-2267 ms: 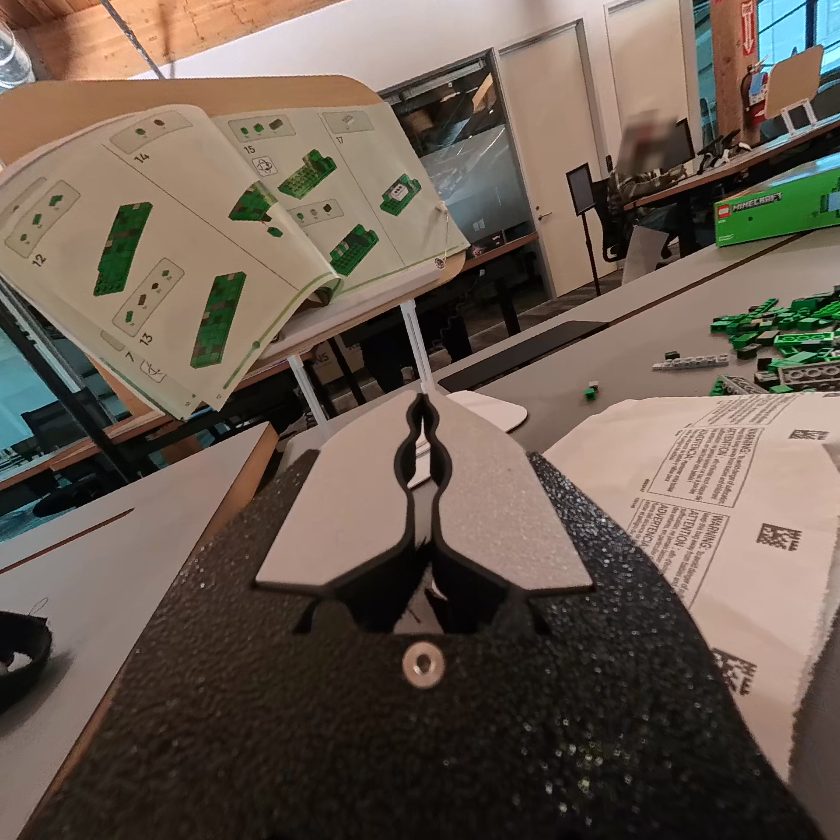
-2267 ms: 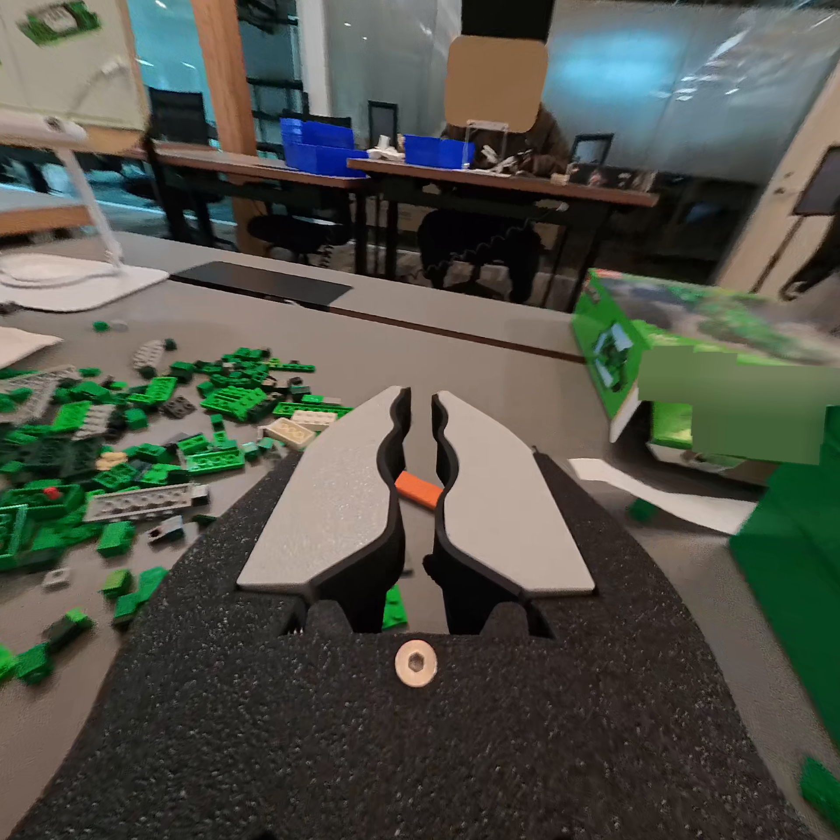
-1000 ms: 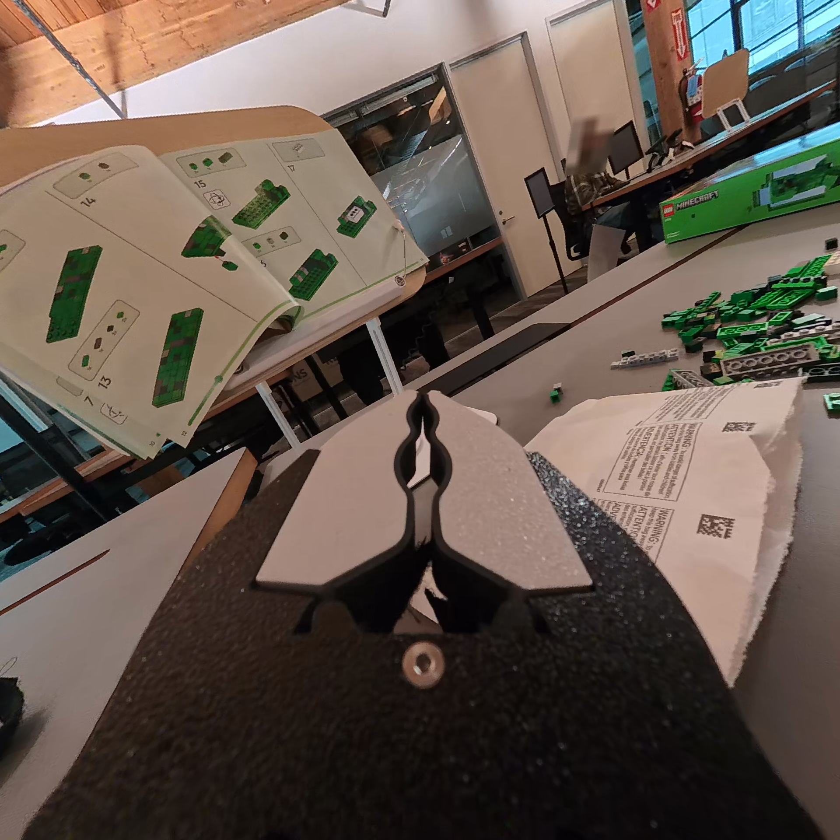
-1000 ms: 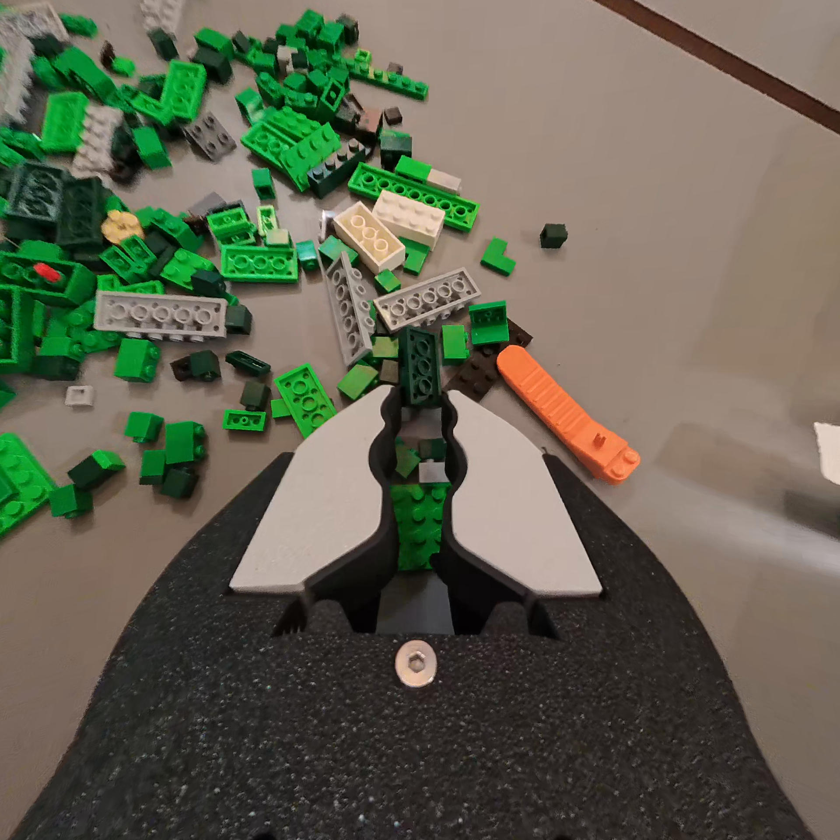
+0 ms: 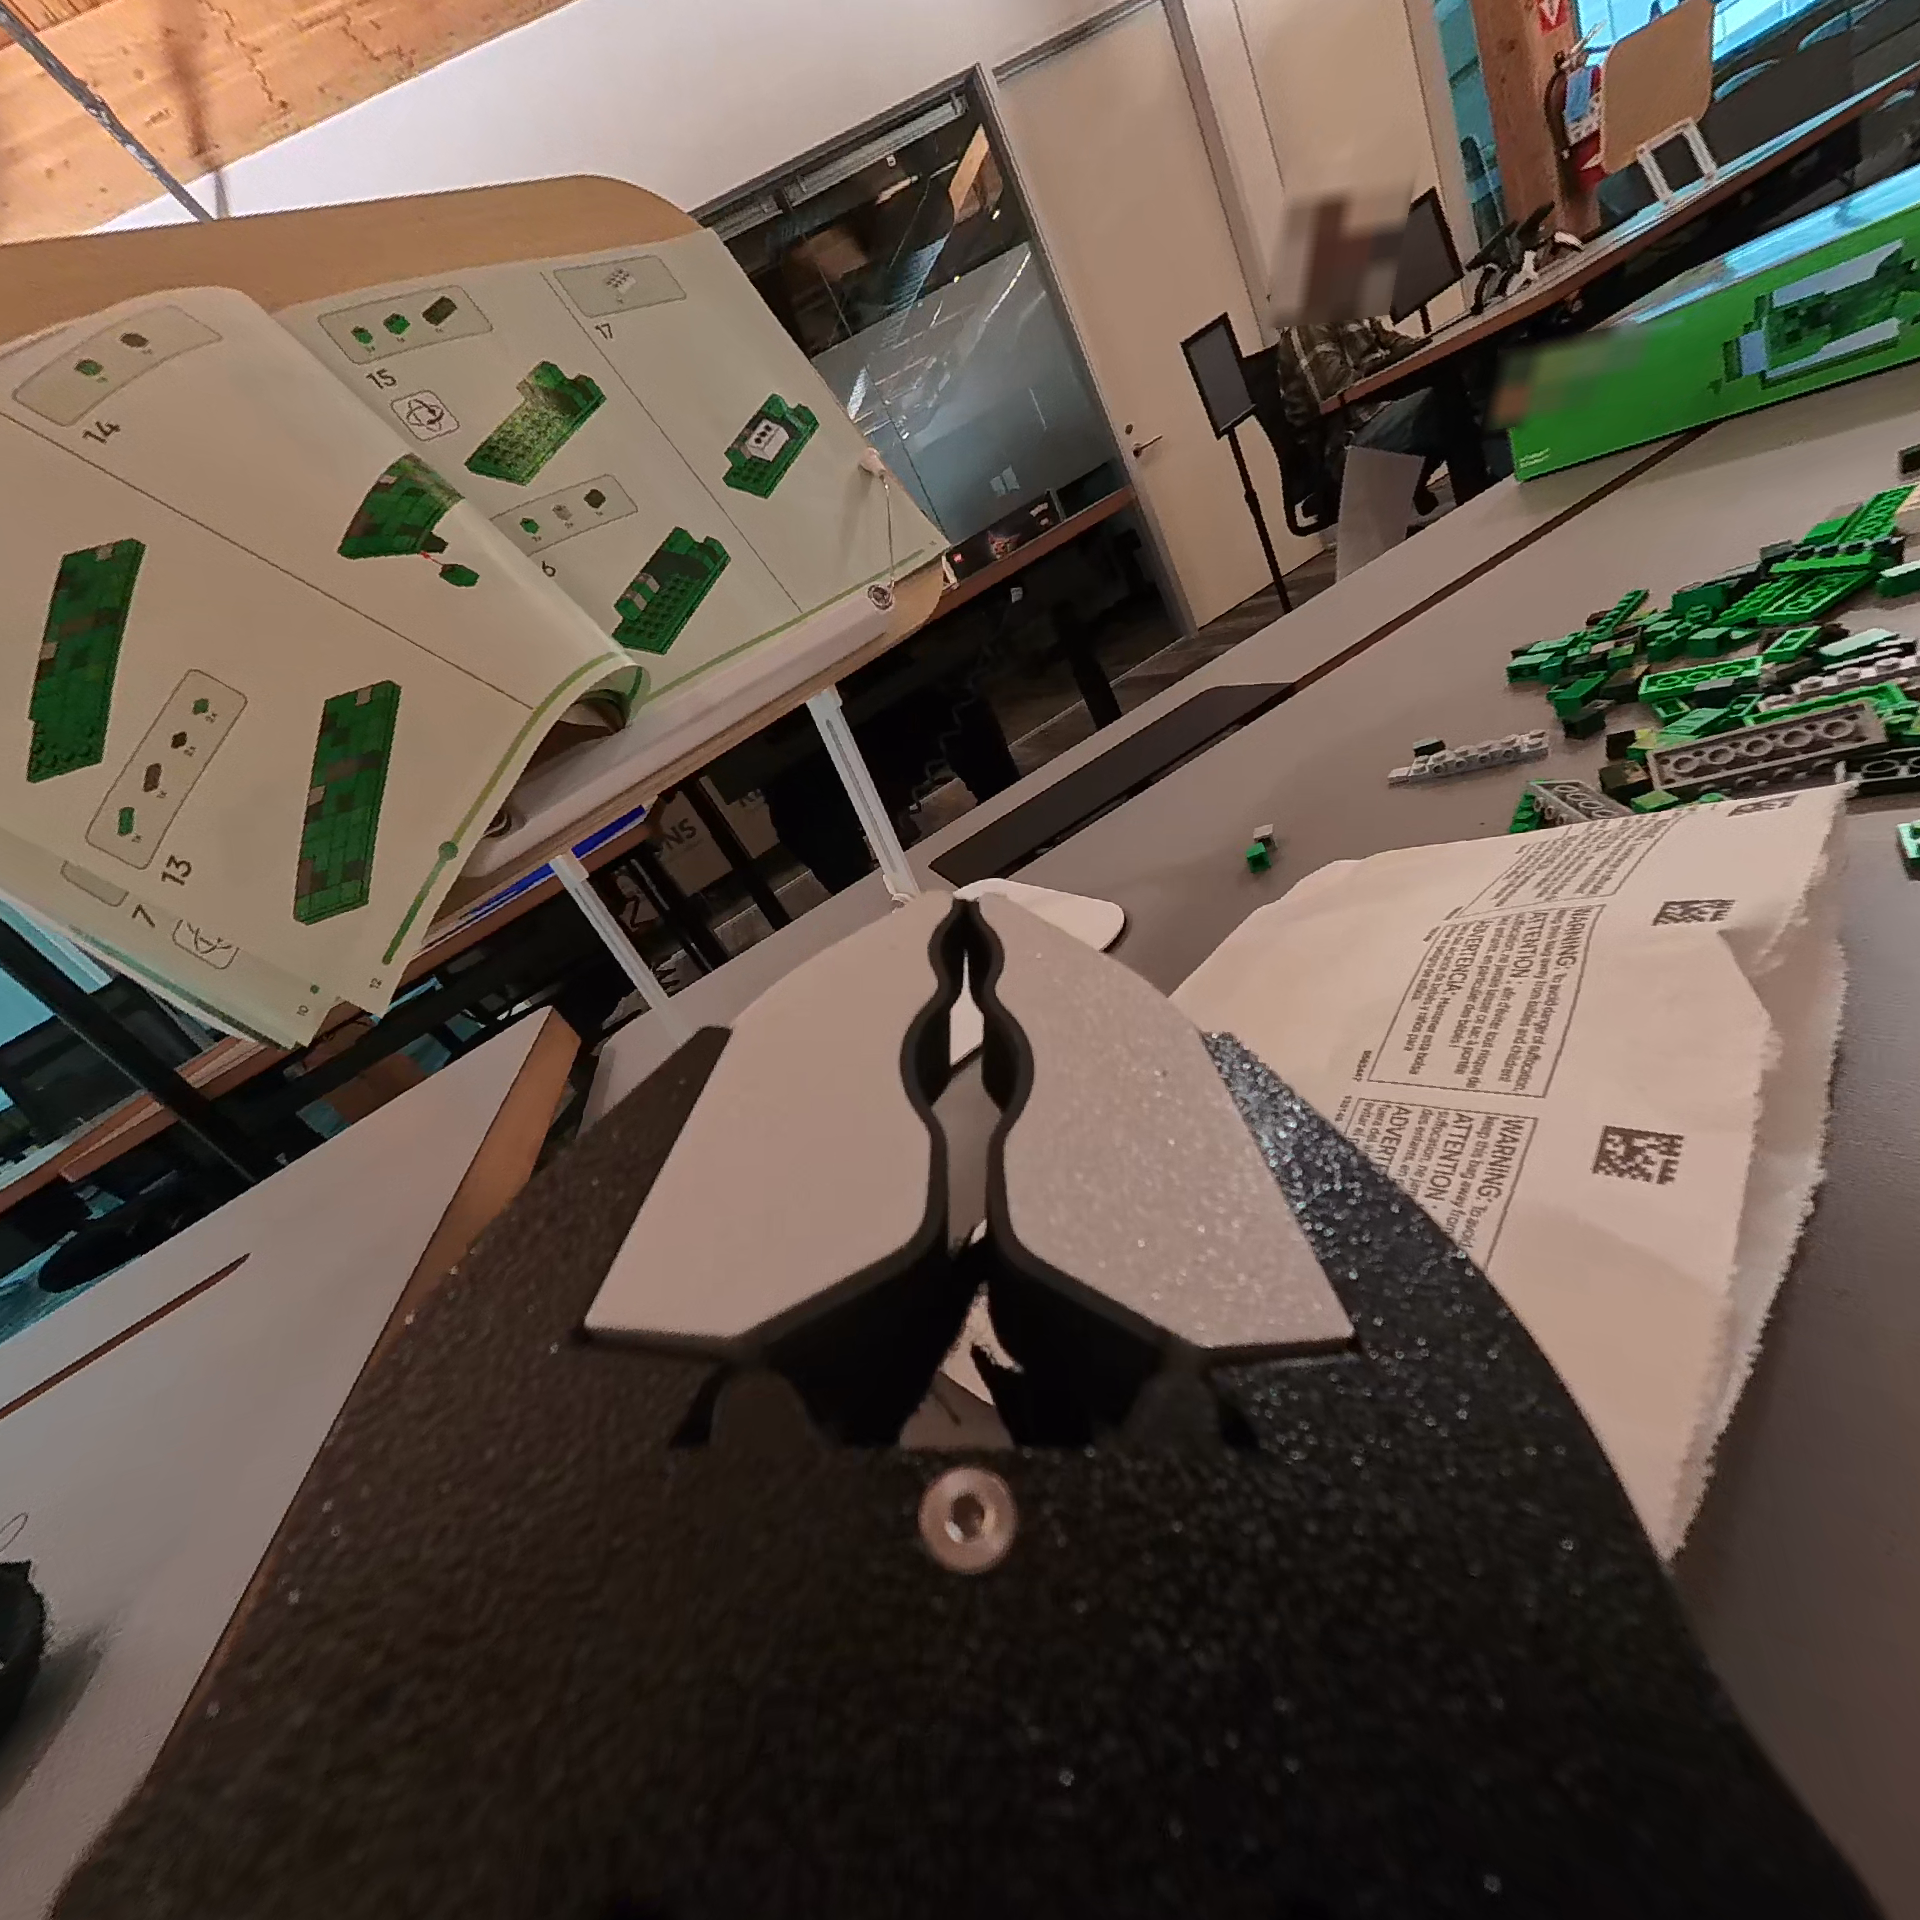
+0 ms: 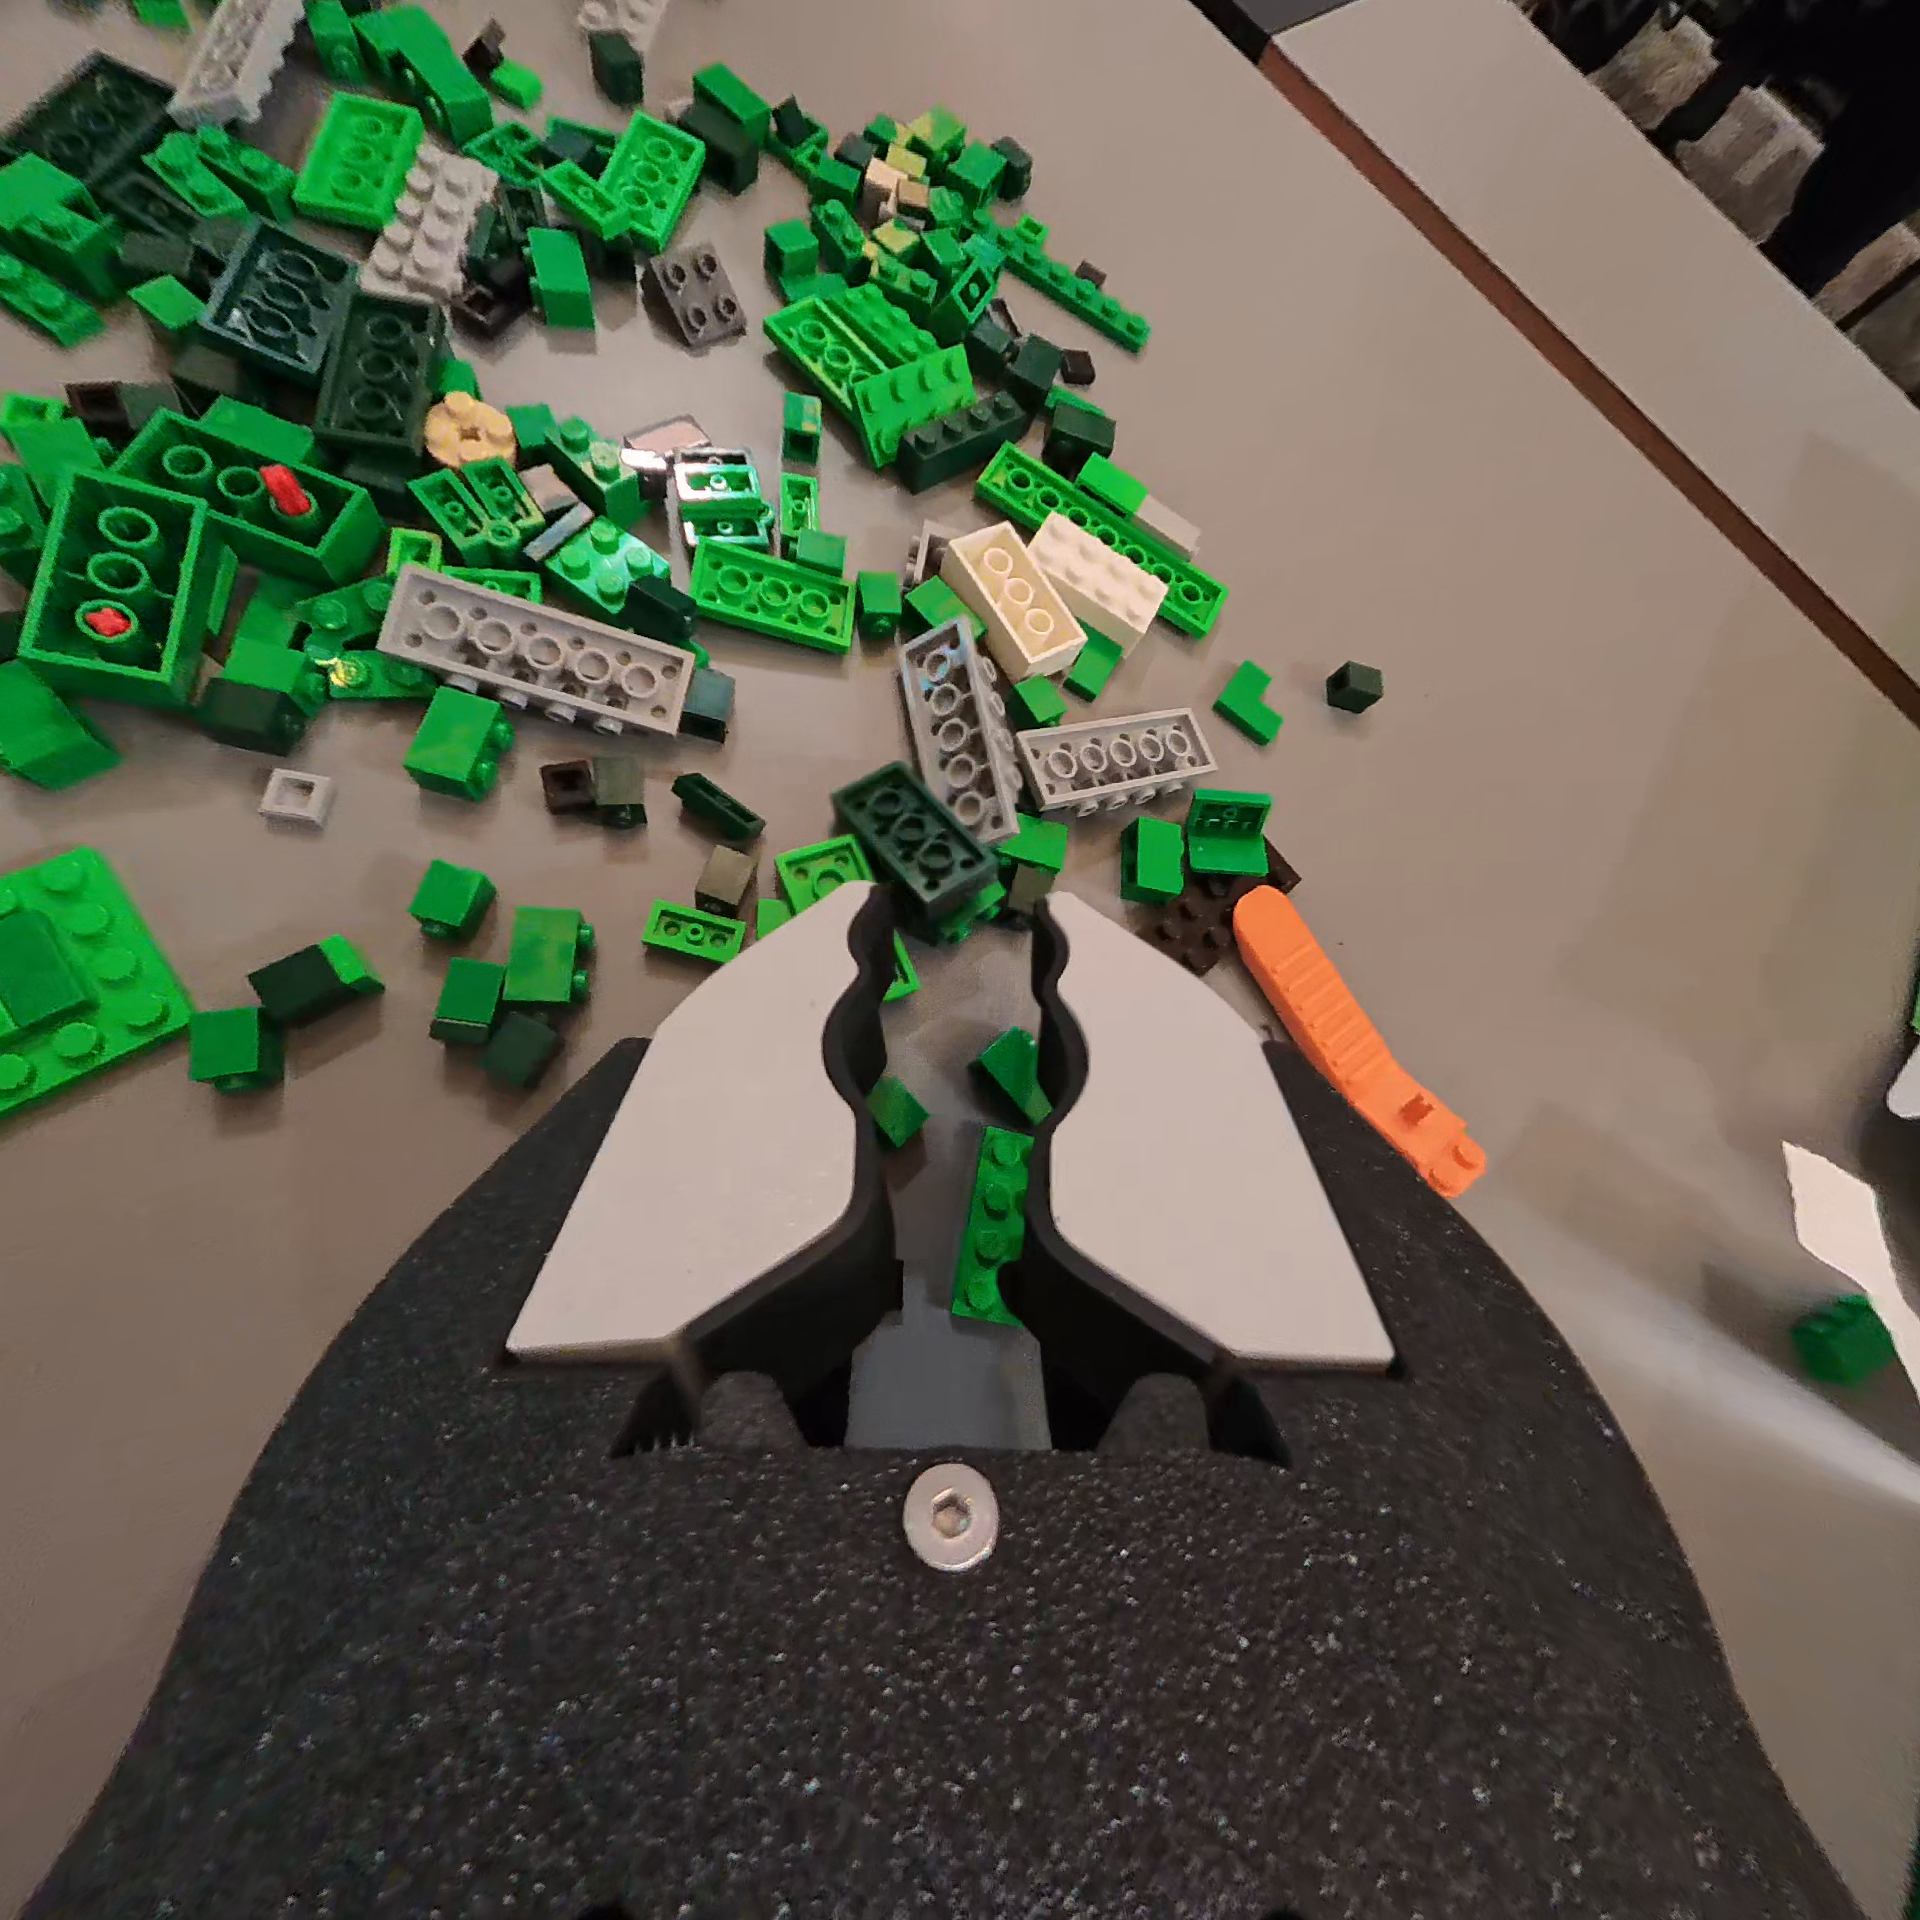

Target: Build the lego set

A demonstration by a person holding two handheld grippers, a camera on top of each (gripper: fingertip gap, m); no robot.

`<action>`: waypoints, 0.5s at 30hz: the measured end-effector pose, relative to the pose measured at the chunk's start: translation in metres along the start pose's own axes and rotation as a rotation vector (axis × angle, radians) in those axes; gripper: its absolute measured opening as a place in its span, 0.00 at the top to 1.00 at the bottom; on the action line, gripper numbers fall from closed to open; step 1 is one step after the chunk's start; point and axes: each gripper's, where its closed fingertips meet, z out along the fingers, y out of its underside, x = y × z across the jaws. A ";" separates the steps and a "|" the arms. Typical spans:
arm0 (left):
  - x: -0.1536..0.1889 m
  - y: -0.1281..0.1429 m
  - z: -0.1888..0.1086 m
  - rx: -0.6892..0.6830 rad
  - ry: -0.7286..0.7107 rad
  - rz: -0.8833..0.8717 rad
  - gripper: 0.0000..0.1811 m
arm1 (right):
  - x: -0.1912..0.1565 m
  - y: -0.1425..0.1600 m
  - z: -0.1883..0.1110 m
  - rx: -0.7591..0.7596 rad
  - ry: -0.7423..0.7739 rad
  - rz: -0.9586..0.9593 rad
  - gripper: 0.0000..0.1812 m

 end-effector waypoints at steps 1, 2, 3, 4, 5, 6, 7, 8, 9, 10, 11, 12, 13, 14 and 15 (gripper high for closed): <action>0.000 0.000 0.000 -0.001 -0.001 0.001 1.00 | 0.002 -0.002 -0.001 0.011 0.009 0.003 0.86; 0.000 0.000 0.000 -0.002 -0.002 0.003 1.00 | 0.003 -0.003 -0.002 0.021 0.020 0.004 0.85; 0.000 0.000 0.000 -0.002 -0.002 0.004 1.00 | 0.006 -0.004 -0.004 0.031 0.032 0.004 0.85; 0.000 0.000 0.000 -0.001 -0.003 0.004 1.00 | 0.008 -0.006 -0.005 0.042 0.046 0.004 0.85; 0.000 0.000 0.000 0.000 -0.003 0.005 1.00 | 0.010 -0.008 -0.007 0.057 0.061 0.003 0.85; 0.000 0.000 0.000 0.000 -0.004 0.005 1.00 | 0.013 -0.011 -0.009 0.074 0.081 0.001 0.85; 0.000 0.000 0.000 0.000 -0.004 0.005 1.00 | 0.017 -0.014 -0.011 0.094 0.107 -0.003 0.85; 0.000 0.000 0.000 0.001 -0.004 0.006 1.00 | 0.021 -0.017 -0.013 0.113 0.140 -0.009 0.85; 0.000 0.000 0.000 0.001 -0.002 0.006 1.00 | 0.025 -0.019 -0.016 0.131 0.174 -0.016 0.85; 0.000 0.000 0.000 0.000 0.000 0.006 1.00 | 0.029 -0.022 -0.019 0.147 0.205 -0.022 0.85; 0.001 0.000 0.000 0.000 0.001 0.006 1.00 | 0.033 -0.024 -0.021 0.162 0.232 -0.026 0.85; 0.001 0.000 0.000 0.000 0.001 0.007 1.00 | 0.036 -0.026 -0.024 0.178 0.255 -0.029 0.86; 0.001 0.000 0.000 0.000 0.002 0.007 1.00 | 0.038 -0.028 -0.027 0.195 0.278 -0.029 0.86; 0.001 0.000 0.000 0.000 0.002 0.008 1.00 | 0.041 -0.031 -0.029 0.212 0.301 -0.030 0.86; 0.001 0.000 0.000 0.000 0.001 0.009 1.00 | 0.044 -0.033 -0.032 0.227 0.325 -0.033 0.87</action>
